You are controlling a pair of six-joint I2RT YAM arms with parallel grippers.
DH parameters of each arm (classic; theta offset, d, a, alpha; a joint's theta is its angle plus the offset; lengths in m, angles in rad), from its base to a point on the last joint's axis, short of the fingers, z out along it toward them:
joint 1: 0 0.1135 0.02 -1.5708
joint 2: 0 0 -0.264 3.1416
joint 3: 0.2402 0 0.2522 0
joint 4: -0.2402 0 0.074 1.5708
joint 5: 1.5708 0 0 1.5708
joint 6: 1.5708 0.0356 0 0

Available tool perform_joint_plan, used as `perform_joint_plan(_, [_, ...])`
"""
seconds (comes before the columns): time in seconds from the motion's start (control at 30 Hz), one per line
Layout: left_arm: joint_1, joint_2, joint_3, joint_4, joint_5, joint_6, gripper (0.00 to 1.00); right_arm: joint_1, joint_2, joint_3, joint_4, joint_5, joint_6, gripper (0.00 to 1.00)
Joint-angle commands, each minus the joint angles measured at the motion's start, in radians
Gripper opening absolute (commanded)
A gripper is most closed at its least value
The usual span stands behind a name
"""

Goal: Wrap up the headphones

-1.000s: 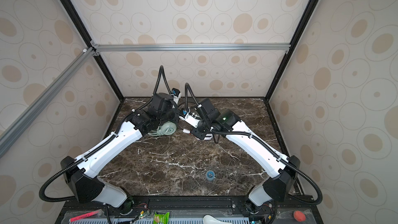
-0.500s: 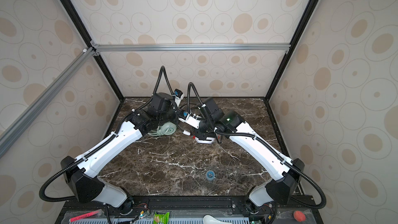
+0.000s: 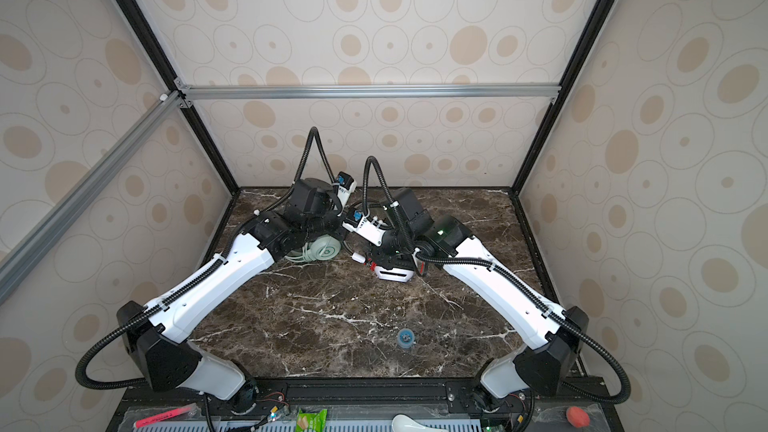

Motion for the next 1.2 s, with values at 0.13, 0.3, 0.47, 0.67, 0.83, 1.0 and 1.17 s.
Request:
perform_joint_plan(0.13, [-0.026, -0.025, 0.029, -0.052, 0.128, 0.015, 0.0, 0.03, -0.025, 0.043, 0.224, 0.109, -0.111, 0.08])
perform_joint_plan(0.3, [-0.027, -0.027, 0.035, -0.06, 0.126, 0.018, 0.0, 0.032, -0.02, 0.05, 0.238, 0.072, -0.121, 0.1])
perform_joint_plan(0.47, [-0.029, -0.031, 0.032, -0.06, 0.123, 0.021, 0.0, 0.052, -0.01, 0.065, 0.229, 0.056, -0.173, 0.12])
perform_joint_plan(0.67, [-0.033, -0.036, 0.032, -0.058, 0.125, 0.015, 0.0, 0.064, 0.016, 0.094, 0.218, 0.04, -0.184, 0.08])
perform_joint_plan(0.83, [-0.032, -0.058, 0.011, -0.049, 0.122, 0.006, 0.0, 0.064, -0.018, 0.046, 0.209, 0.074, -0.197, 0.05])
perform_joint_plan(1.0, [-0.033, -0.071, -0.014, -0.033, 0.122, -0.01, 0.0, 0.053, -0.09, -0.021, 0.243, 0.06, -0.155, 0.11])
perform_joint_plan(1.17, [-0.03, -0.08, -0.048, 0.031, 0.145, -0.06, 0.0, 0.023, -0.187, -0.095, 0.331, 0.032, -0.037, 0.28])
